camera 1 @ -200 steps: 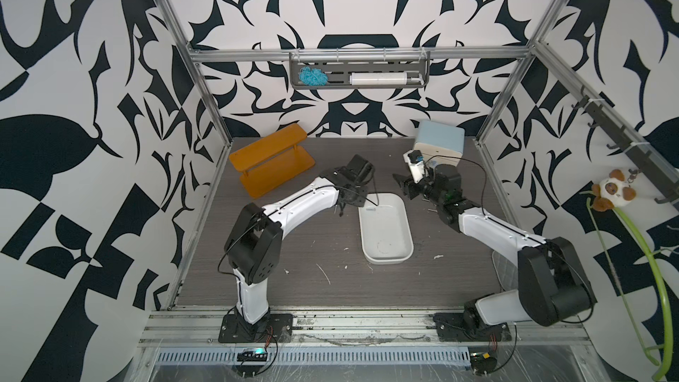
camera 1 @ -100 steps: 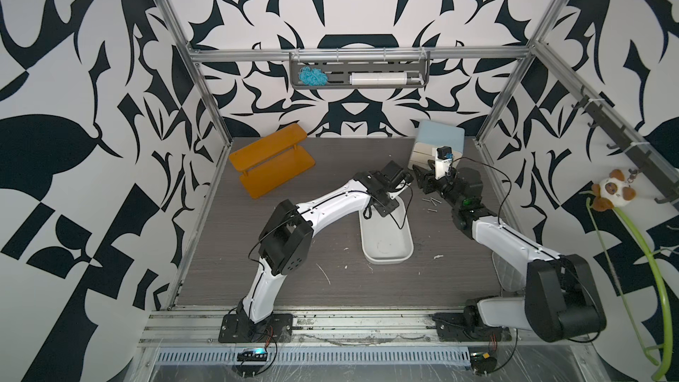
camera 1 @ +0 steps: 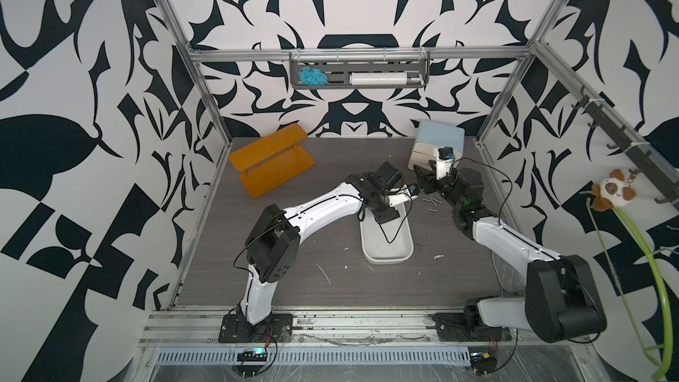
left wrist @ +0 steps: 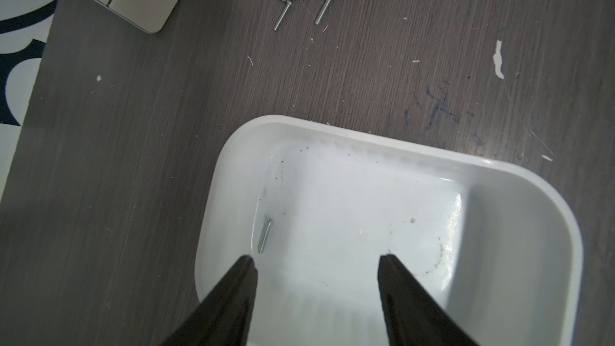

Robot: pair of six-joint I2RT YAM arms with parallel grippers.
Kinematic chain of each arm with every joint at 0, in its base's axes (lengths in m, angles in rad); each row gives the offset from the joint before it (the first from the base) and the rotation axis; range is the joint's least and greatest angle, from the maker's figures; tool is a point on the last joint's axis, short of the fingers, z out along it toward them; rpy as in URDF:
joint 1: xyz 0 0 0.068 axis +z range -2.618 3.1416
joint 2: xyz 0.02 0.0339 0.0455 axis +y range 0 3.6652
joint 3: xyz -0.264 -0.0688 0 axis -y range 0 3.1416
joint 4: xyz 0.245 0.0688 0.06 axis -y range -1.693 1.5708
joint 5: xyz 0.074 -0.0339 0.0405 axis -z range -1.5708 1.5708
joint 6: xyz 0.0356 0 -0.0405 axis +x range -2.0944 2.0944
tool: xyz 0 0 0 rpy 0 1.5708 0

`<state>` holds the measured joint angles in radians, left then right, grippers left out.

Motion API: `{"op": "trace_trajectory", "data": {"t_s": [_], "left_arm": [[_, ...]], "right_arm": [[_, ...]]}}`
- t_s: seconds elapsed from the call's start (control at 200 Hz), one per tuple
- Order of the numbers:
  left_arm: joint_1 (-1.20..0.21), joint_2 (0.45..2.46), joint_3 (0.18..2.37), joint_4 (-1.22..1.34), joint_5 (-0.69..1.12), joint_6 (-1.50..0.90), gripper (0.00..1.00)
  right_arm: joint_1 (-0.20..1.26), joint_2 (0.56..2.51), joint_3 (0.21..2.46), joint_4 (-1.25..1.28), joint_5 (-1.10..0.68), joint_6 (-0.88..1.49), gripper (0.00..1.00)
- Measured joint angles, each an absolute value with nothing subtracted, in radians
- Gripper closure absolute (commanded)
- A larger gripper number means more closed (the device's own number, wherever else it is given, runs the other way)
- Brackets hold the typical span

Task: Take out the screws from the storage box
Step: Adjust the screw in the storage box.

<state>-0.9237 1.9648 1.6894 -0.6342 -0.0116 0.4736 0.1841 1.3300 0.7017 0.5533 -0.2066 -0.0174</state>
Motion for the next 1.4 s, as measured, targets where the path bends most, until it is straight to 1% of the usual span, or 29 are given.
{"op": "trace_trajectory", "data": {"t_s": [0.075, 0.28, 0.485, 0.725, 0.88, 1.405], "left_arm": [[-0.924, 1.975, 1.691, -0.647, -0.024, 0.505, 0.43], [-0.922, 2.024, 1.690, -0.660, -0.044, 0.585, 0.43], [-0.887, 2.041, 1.699, -0.659, -0.025, 0.627, 0.45], [-0.845, 2.138, 1.713, -0.649, -0.033, 0.662, 0.47], [-0.838, 2.183, 1.719, -0.650, -0.034, 0.682, 0.48], [-0.800, 2.276, 1.838, -0.667, -0.052, 0.705, 0.47]], "right_arm": [[0.184, 1.330, 0.702, 0.554, -0.206, -0.017, 0.40], [0.184, 1.330, 0.702, 0.554, -0.187, -0.015, 0.40], [0.166, 1.324, 0.684, 0.563, -0.097, 0.026, 0.40], [0.133, 1.312, 0.668, 0.570, -0.018, 0.076, 0.40], [0.134, 1.312, 0.668, 0.575, -0.010, 0.087, 0.40], [0.134, 1.312, 0.668, 0.577, -0.009, 0.091, 0.40]]}}
